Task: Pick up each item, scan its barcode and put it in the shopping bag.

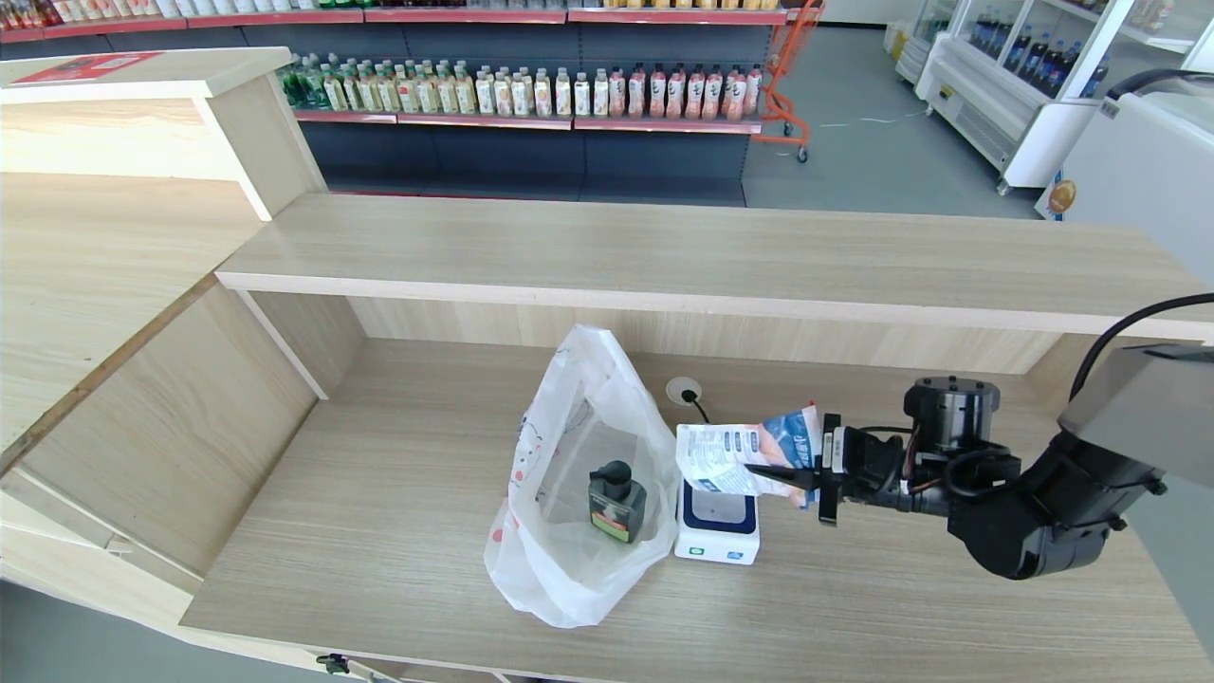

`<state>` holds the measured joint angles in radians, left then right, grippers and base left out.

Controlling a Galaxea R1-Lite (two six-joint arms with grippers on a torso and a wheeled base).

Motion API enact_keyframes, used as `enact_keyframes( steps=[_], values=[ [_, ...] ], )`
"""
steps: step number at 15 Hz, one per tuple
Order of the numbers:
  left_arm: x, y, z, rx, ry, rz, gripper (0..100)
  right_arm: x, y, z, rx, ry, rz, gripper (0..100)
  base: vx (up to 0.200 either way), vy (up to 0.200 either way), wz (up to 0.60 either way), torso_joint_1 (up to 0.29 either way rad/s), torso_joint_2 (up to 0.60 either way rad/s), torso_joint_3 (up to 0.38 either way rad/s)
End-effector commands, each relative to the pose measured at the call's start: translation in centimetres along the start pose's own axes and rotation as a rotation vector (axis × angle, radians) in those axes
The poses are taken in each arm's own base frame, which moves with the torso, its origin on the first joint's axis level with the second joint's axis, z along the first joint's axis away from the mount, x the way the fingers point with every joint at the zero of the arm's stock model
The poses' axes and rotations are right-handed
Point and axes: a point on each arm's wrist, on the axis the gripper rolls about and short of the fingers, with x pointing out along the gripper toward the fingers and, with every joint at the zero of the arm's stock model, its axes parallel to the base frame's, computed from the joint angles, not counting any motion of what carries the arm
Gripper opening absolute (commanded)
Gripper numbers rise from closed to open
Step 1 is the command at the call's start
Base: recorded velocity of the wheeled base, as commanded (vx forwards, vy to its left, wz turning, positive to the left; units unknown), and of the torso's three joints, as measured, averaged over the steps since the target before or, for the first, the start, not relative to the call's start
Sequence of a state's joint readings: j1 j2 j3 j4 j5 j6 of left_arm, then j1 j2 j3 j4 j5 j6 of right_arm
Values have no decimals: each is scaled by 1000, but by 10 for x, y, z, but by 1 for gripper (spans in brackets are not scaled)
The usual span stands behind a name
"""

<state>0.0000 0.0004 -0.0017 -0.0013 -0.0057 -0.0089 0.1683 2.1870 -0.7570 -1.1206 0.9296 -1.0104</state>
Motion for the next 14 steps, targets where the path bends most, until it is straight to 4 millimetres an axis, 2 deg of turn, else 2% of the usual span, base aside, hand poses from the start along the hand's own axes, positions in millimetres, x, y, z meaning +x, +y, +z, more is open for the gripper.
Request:
enact_keyframes(
  steps=[1,5,6,7,9,10,11,14],
  values=[
    [0,0,0,0,-1,0,100,-1,-3,4,-9,-5,-7,0,0,0,0,0,0,0],
    [0,0,0,0,-1,0,100,-3,-4,7,-2,-8,-11,0,0,0,0,0,0,0],
    [0,0,0,0,-1,0,100,-8,-11,20,49,-20,-30,0,0,0,0,0,0,0],
    [0,0,0,0,-1,0,100,-15,-17,32,123,-31,-46,0,0,0,0,0,0,0],
    [0,0,0,0,-1,0,100,-35,-30,69,466,16,-184,0,0,0,0,0,0,0],
    [0,0,0,0,-1,0,100,-33,-36,79,601,42,-269,0,0,0,0,0,0,0],
    [0,0,0,0,-1,0,100,-17,-42,88,719,35,-313,0,0,0,0,0,0,0],
    [0,0,0,0,-1,0,100,36,-50,89,897,86,-279,0,0,0,0,0,0,0]
  ],
)
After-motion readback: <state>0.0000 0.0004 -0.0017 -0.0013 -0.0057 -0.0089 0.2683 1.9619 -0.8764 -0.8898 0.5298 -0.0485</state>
